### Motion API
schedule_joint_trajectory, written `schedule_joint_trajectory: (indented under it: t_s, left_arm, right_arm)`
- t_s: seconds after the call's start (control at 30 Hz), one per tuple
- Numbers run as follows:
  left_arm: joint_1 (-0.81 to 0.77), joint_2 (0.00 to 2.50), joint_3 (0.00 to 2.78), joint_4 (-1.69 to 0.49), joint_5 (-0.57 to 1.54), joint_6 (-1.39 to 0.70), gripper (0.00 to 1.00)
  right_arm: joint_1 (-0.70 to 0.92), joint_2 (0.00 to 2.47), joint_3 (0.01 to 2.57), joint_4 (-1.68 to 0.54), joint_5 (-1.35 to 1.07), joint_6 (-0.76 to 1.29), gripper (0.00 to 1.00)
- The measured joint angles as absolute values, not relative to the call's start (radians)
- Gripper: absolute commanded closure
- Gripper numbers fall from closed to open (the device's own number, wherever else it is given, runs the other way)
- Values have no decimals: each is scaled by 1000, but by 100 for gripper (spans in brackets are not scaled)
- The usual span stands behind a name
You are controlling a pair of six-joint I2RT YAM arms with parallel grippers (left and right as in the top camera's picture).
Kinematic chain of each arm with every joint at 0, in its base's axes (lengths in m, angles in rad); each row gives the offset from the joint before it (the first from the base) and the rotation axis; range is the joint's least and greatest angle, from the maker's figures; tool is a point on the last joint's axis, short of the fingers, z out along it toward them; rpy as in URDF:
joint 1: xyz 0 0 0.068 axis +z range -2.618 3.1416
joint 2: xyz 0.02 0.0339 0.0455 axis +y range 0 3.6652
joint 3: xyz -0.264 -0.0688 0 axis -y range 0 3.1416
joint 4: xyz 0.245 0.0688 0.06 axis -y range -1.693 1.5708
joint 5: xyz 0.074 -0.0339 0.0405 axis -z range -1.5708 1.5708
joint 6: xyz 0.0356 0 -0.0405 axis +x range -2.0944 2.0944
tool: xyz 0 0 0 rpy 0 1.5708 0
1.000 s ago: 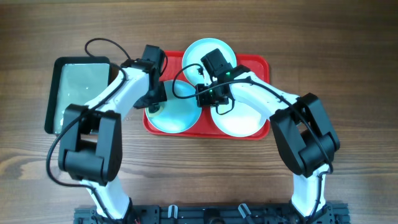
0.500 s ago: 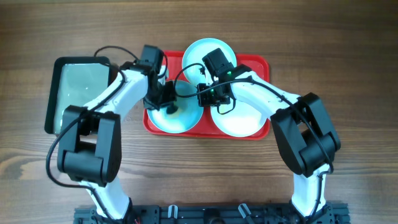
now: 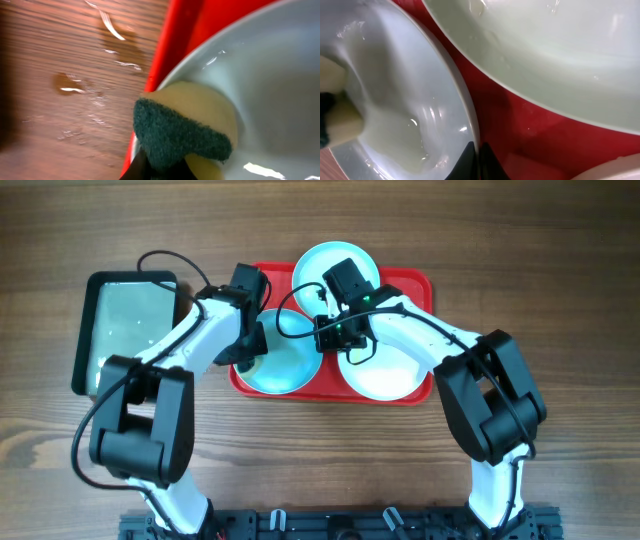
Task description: Clean dirty plates on tray and stack at the side
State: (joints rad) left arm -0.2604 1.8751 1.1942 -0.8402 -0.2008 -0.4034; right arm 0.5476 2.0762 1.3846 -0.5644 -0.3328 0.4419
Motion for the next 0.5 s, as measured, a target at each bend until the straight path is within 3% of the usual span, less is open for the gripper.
schedule_joint_trajectory:
  t_s: [0.17,0.33,0.5]
  left_arm:
    - [-242,1737,1194,-847,-264,-446,96]
    - [-176,1503,1196,-846,-176,-462,96]
    - [-6,1383,1198,-896,-67,-467,96]
  right_arm:
    - [540,2076,1385,-571,-311,435,96]
    - [538,2062,1385,-568,-283,361,96]
    - [558,1881,1385,-565,-102,212,96]
